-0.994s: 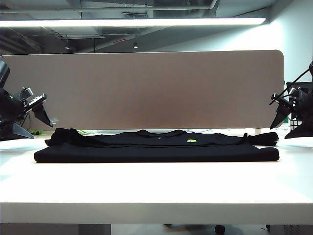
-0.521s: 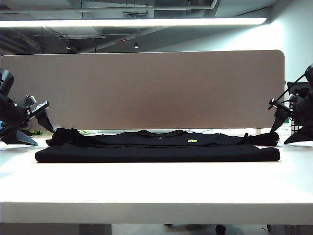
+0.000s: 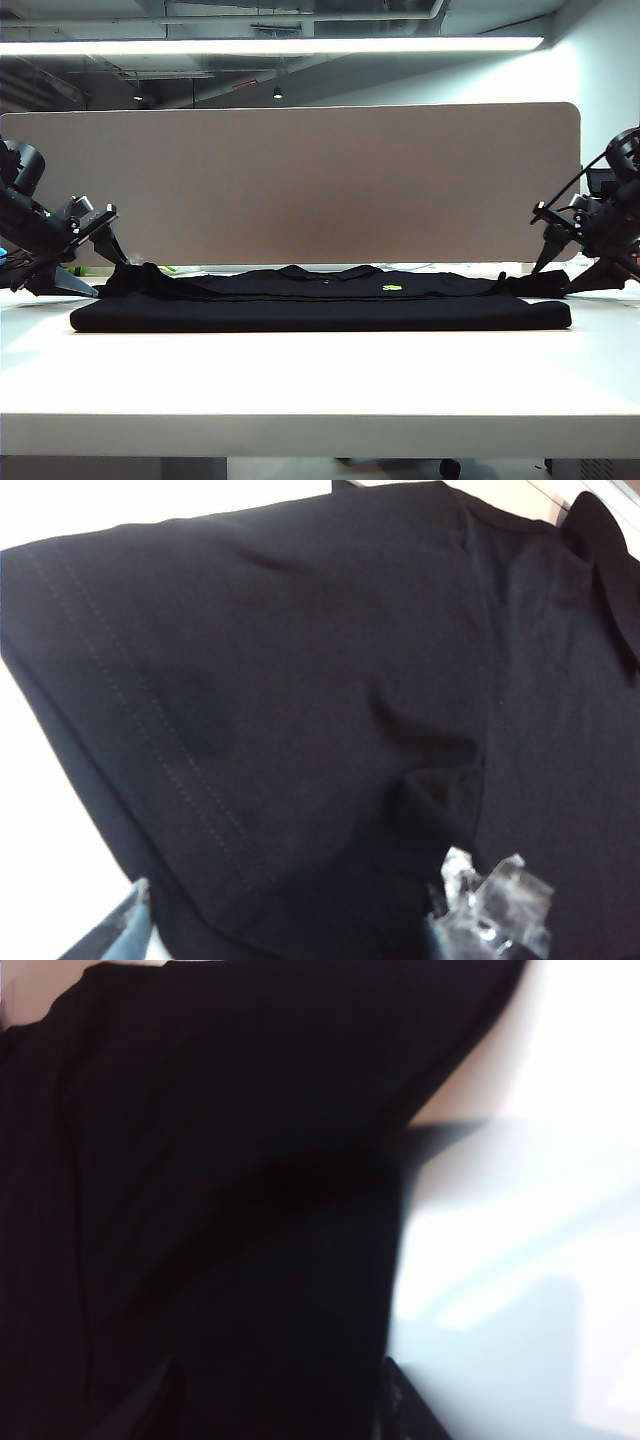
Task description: Fold the bottom side of the T-shirt horizontally towards the center, about one-third of the way, then fold the sleeve back towards the center, creating a straight line along the edge of the T-shirt, and finally fold the bottom of the T-shirt up towards the top, creating a neat rectangle.
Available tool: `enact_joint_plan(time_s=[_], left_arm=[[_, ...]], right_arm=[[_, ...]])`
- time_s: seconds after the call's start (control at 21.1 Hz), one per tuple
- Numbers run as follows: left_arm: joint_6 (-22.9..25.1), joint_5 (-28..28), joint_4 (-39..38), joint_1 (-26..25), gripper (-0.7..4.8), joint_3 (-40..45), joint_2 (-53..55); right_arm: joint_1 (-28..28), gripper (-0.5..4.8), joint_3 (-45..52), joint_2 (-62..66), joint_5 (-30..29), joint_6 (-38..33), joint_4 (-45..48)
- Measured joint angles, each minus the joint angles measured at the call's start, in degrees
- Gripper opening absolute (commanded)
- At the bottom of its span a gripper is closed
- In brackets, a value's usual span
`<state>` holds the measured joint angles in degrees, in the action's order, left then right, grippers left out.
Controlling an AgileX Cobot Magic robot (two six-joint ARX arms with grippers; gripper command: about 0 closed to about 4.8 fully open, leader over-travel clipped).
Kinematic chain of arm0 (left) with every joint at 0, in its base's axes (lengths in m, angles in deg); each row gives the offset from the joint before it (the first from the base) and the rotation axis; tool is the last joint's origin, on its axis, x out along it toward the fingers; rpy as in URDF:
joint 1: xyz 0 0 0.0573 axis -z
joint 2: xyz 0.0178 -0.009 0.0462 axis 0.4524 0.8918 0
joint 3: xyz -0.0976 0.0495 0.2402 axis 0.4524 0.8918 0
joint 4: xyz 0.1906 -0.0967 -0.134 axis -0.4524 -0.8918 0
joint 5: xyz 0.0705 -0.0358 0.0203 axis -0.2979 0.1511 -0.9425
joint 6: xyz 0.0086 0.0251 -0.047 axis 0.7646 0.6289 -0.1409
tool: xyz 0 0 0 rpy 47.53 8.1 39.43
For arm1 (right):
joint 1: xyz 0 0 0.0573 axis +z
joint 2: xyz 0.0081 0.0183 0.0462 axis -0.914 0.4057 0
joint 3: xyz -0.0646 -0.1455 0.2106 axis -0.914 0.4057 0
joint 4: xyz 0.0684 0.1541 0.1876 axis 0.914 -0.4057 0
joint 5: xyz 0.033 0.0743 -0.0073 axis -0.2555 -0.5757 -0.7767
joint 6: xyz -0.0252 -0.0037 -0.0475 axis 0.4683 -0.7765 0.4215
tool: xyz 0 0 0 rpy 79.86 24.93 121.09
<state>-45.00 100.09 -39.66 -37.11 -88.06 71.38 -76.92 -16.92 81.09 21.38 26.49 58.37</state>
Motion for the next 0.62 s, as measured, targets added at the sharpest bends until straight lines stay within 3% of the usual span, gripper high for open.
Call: enact_joint_plan(time_s=[0.52, 0.57, 0.62], left_arm=[[-1.18, 0.98, 0.00, 1.49, 3.40, 0.00, 0.07], [-1.18, 0.92, 0.00, 1.86, 3.28, 0.00, 0.07], [-1.18, 0.92, 0.00, 2.01, 2.77, 0.00, 0.07]], right_arm=[[1.36, 2.65, 0.00, 0.02, 0.50, -0.02, 0.00], [1.36, 2.65, -0.02, 0.02, 0.48, 0.00, 0.00], [1.36, 2.65, 0.00, 0.02, 0.48, -0.02, 0.00]])
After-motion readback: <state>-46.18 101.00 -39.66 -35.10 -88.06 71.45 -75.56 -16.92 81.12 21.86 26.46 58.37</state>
